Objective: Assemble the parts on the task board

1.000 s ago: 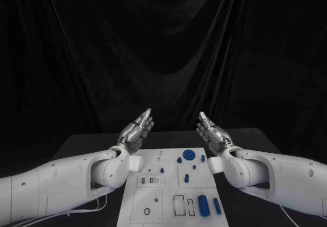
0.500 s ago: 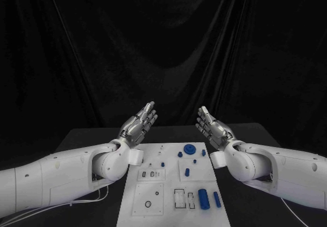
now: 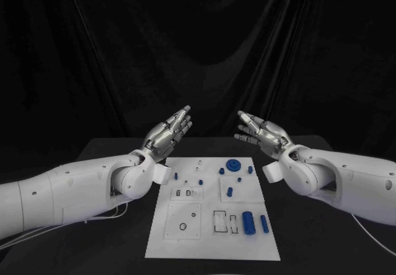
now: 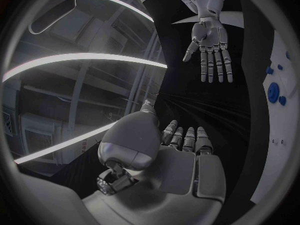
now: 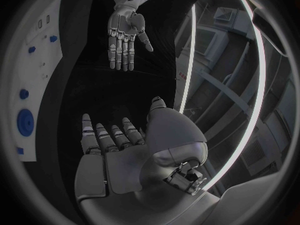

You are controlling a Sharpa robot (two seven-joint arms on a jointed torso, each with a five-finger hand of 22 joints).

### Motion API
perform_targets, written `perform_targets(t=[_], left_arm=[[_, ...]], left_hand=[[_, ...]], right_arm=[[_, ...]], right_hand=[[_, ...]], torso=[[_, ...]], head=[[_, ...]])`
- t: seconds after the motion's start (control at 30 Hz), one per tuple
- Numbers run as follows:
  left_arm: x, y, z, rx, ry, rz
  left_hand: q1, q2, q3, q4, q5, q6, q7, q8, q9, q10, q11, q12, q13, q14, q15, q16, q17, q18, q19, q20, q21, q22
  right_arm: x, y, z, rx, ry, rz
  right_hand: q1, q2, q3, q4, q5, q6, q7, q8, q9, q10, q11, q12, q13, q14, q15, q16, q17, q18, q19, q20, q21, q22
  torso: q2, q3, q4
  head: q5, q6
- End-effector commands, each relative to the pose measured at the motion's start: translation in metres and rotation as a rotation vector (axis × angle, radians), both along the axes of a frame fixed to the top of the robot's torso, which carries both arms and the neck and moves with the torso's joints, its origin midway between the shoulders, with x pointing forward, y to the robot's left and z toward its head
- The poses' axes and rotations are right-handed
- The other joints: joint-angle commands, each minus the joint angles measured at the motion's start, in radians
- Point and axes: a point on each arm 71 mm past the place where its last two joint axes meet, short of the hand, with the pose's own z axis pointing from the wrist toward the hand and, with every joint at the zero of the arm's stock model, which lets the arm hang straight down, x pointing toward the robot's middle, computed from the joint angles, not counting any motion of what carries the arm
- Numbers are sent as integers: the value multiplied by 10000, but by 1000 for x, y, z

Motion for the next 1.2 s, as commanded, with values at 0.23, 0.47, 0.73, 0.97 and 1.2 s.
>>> perform_targets(t=[0.23, 0.47, 0.73, 0.97, 1.2], left_arm=[[-12, 18, 15, 301, -2063, -352], [-24, 29, 27, 815, -3258, -447], [-28, 40, 36, 1125, -3691, -292], [-29, 47, 47, 1219, -3925, -171], [-32, 55, 50, 1268, -3853, -134]], left_hand=[[596, -7, 268, 1, 785, 188, 349, 72, 37, -32, 399, -65, -14, -4, -215, -37, -10, 346, 8, 38, -59, -9], [1021, -71, 304, 3, 1228, 637, 531, 114, 78, -32, 607, -65, -14, -4, 45, -37, -10, 645, 8, 611, -59, -9], [1194, -72, 296, 9, 1457, 738, 571, 114, 82, -32, 657, -65, -14, -4, 191, -37, -10, 869, 8, 1001, -59, -9], [1300, -71, 306, 9, 1641, 847, 597, 128, 94, -32, 685, -65, -14, -4, 249, -37, -10, 986, 8, 1188, -59, -9], [1500, -69, 354, 6, 2110, 969, 662, 141, 106, -32, 751, -65, -14, -4, 331, -37, -10, 1106, 8, 1368, -59, -9]], right_arm=[[14, 14, 36, -4838, -2557, 2595], [19, 16, 65, -8484, -3568, 3269], [20, 19, 84, -12112, -5703, 3144], [13, 23, 91, -14023, -7671, 2995], [10, 30, 90, -14371, -8208, 3273]], right_hand=[[1252, -251, 273, -462, 354, 926, 281, 190, 85, 1136, 831, 260, 142, 7259, -285, 1399, 735, 194, 5821, -153, 1093, 206], [2442, -177, 838, -1504, 173, 1238, 560, 172, 116, 2159, 984, 317, 231, 9213, -922, 1631, 964, 318, 7673, -650, 1042, 184], [3306, -560, 1883, -2868, -459, 4977, 849, 1107, 580, 7283, 544, 1493, 649, 12361, -1969, 2693, 1796, 294, 10492, -1782, 2078, 649], [3117, -915, 2684, -3308, -1229, 5991, 674, 1074, 776, 8789, 119, 1405, 564, 13646, -2495, 4182, 3097, 289, 11704, -2319, 3185, 1393], [3160, -1271, 3239, -3576, -1349, 6377, 567, 851, 870, 9107, 23, 1078, 549, 13508, -2606, 4981, 3824, 272, 11595, -2420, 3814, 1965]], torso=[[11, -1, -15], [271, -35, 13], [744, -116, 44], [1256, -206, 267], [1623, -256, 464]], head=[[55, -691], [19, -766], [177, -684], [-177, -455], [-619, 63]])
